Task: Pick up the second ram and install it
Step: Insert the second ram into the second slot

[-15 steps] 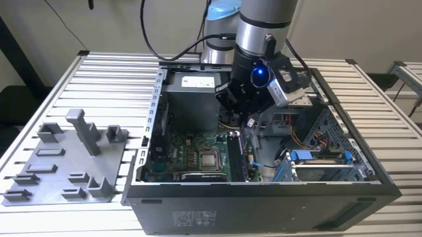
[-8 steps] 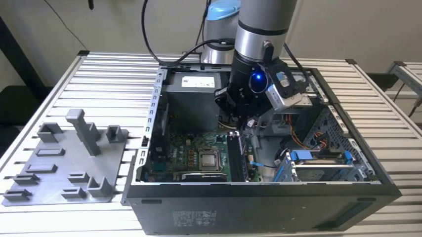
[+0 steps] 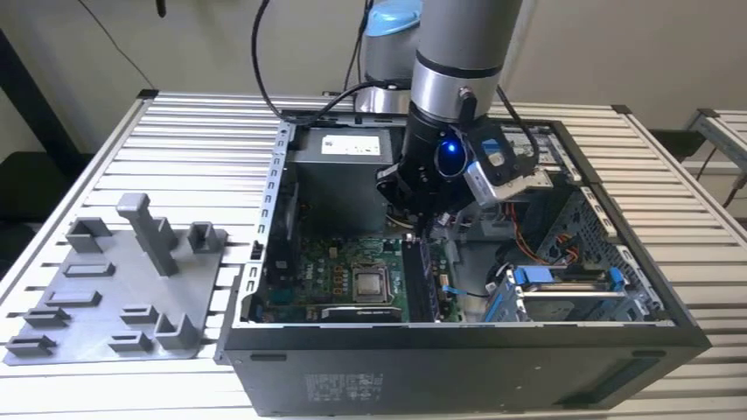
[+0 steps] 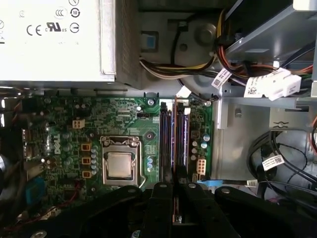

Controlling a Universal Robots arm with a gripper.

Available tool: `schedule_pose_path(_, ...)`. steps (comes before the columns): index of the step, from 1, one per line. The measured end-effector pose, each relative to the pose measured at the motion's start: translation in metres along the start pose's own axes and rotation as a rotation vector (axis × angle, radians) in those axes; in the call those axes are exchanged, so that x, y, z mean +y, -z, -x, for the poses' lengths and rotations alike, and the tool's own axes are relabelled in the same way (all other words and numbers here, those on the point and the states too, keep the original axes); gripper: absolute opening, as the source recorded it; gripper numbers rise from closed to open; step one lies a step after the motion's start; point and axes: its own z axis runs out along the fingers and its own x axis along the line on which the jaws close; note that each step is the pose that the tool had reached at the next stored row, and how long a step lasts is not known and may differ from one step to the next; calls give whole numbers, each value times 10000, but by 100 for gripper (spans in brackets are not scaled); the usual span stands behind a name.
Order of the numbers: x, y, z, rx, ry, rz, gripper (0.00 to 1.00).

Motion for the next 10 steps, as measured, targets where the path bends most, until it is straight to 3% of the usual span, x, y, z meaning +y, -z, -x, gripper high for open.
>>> schedule_pose_path(10, -20, -171, -40, 1, -93, -1, 14)
